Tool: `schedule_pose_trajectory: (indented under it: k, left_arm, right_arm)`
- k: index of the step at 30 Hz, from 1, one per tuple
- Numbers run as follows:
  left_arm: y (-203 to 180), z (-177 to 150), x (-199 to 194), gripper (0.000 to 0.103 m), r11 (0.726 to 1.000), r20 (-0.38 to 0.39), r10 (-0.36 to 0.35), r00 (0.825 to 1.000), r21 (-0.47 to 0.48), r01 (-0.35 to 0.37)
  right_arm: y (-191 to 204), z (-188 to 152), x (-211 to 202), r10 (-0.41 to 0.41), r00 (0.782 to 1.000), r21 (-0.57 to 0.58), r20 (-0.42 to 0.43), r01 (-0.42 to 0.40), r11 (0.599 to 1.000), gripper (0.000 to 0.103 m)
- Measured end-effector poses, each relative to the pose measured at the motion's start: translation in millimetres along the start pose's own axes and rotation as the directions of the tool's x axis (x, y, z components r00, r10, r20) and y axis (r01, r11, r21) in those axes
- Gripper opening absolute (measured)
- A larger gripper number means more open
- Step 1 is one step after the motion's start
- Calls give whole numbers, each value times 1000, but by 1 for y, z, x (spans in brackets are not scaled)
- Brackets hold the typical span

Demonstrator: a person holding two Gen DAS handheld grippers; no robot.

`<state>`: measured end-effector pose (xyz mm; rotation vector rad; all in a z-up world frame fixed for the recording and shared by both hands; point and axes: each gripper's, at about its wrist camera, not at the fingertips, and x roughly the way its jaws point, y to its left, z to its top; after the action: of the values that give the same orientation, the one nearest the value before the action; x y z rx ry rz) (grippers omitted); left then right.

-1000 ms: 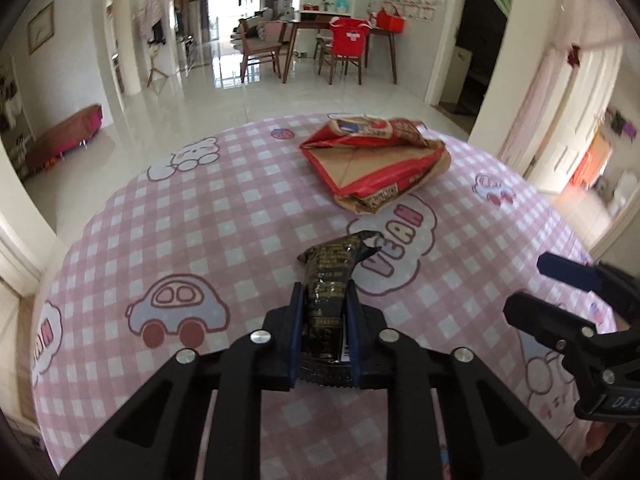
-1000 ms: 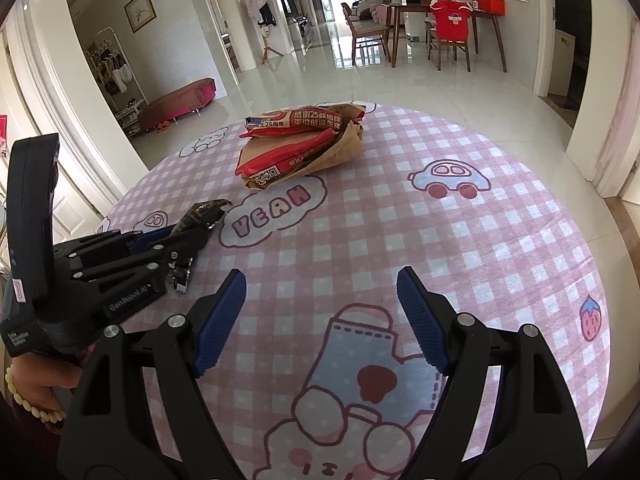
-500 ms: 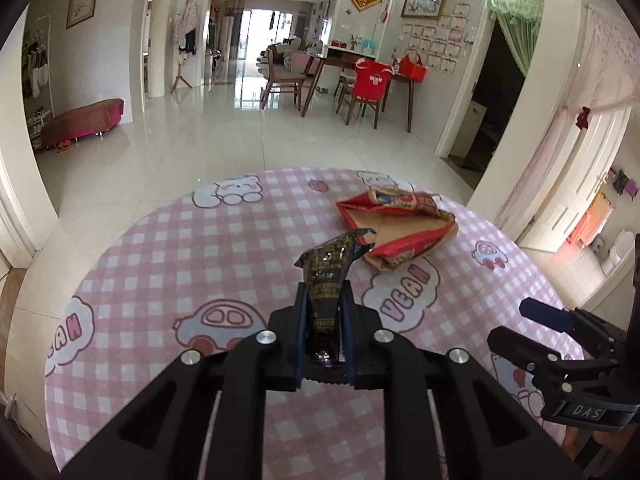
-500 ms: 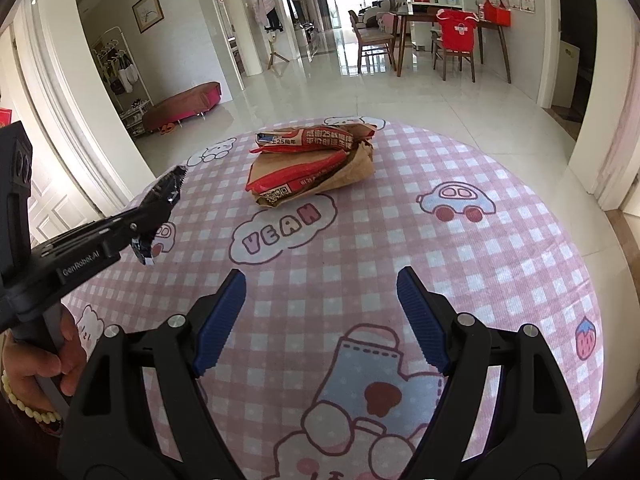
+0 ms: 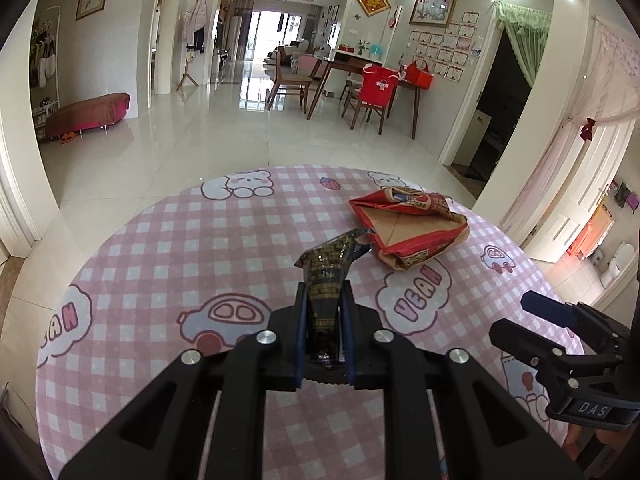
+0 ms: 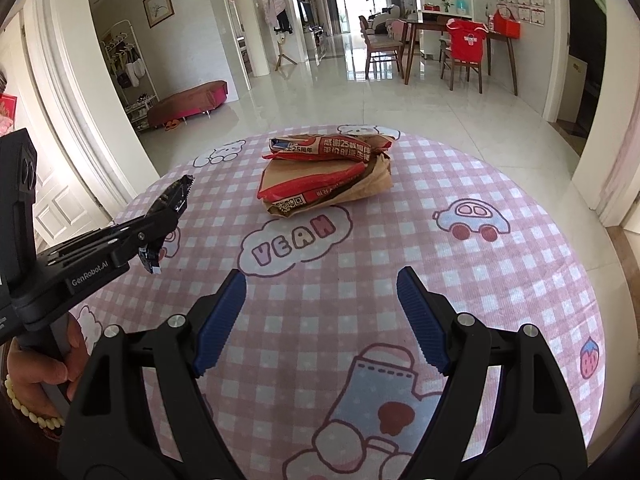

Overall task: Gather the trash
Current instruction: 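Lift the black bag with the left tool while right grasps the red snack box pile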

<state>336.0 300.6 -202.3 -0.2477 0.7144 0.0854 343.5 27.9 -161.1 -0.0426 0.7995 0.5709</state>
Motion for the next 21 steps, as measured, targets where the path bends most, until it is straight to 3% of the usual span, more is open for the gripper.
schedule_pose_trajectory:
  k: [11,21]
  left_arm:
    - [3,-2,-5,14,1000,31,-18,999,-13,18]
    - [23,3,-12,14,994,76,83,994,-84,-76]
  right_arm:
    - [13,7,12,-30,999,-73,28,32,997,80]
    - [32,43,36,-104,988,-233,112,128,964,82]
